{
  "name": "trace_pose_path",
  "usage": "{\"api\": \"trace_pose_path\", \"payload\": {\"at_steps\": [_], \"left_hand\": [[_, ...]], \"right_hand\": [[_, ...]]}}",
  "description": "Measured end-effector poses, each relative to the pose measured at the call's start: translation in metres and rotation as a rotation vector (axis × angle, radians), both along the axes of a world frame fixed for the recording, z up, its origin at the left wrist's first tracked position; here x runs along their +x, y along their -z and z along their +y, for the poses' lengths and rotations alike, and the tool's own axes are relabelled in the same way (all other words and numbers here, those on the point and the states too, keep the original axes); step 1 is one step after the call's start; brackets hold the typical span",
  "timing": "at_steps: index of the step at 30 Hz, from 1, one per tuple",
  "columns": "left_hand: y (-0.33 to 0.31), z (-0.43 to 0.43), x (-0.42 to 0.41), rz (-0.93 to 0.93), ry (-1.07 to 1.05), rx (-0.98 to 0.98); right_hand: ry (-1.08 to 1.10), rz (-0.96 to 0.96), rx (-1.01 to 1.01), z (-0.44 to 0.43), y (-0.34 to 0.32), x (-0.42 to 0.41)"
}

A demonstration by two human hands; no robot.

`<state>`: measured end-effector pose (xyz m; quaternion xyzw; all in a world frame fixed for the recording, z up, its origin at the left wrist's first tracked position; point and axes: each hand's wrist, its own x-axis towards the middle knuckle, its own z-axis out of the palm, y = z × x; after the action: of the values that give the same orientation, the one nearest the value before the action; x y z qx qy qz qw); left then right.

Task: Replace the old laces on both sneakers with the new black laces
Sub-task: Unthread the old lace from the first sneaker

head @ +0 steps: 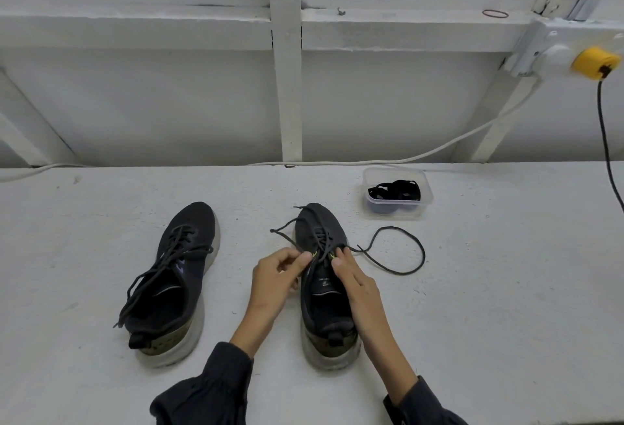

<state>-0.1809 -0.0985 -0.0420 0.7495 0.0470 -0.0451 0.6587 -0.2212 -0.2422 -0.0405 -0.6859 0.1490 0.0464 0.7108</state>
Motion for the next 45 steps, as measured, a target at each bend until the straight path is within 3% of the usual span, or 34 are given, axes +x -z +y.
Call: {"api": "trace_pose_path", "payload": {"at_steps": [6,11,15,18,21,23,26,29,31,37,42,45], "left_hand": [[-0.013,0.017,0.017,-0.050,-0.400,-0.210],[-0.007,0.006,0.005,0.072,-0.202,-0.205],[0.002,-0.012,-0.008,0.012,-0.058,-0.078],[-0.002,-0.008,-0.003,-0.050,-0.177,-0.067],[-0.007,0.001,0.004,-0.066,-0.434,-0.215],[-0.010,-0.001,0.004,-0.057,-0.484,-0.262],[-0.009,-0.013,-0.005,-0.001,-0.323,-0.224],[-0.002,-0.021,-0.010,-0.026,-0.155,-0.042],[-0.003,-0.018,-0.005,-0.067,-0.178,-0.012],[-0.011,-0.007,0.003,-0.078,-0.456,-0.215],[-0.004,-0.011,-0.006,0.010,-0.208,-0.159],[0.006,-0.014,-0.009,-0.043,-0.103,-0.021]], "right_hand": [[-0.006,-0.002,-0.004,0.000,-0.001,-0.001],[0.007,0.000,0.019,0.000,0.000,0.000],[0.006,-0.003,0.020,0.001,-0.001,0.001],[0.001,-0.001,0.019,-0.001,-0.002,0.000],[-0.003,0.004,0.004,0.000,-0.001,-0.002],[0.006,0.003,0.009,-0.001,-0.001,-0.002],[0.012,0.000,0.020,0.000,-0.002,-0.001],[0.007,-0.003,0.015,0.001,-0.002,0.000],[0.010,0.003,0.020,0.000,-0.002,0.000],[-0.006,-0.004,-0.024,0.000,-0.002,-0.001],[0.008,0.000,-0.006,0.000,-0.001,0.000],[0.006,0.000,-0.010,0.000,-0.001,0.000]]}}
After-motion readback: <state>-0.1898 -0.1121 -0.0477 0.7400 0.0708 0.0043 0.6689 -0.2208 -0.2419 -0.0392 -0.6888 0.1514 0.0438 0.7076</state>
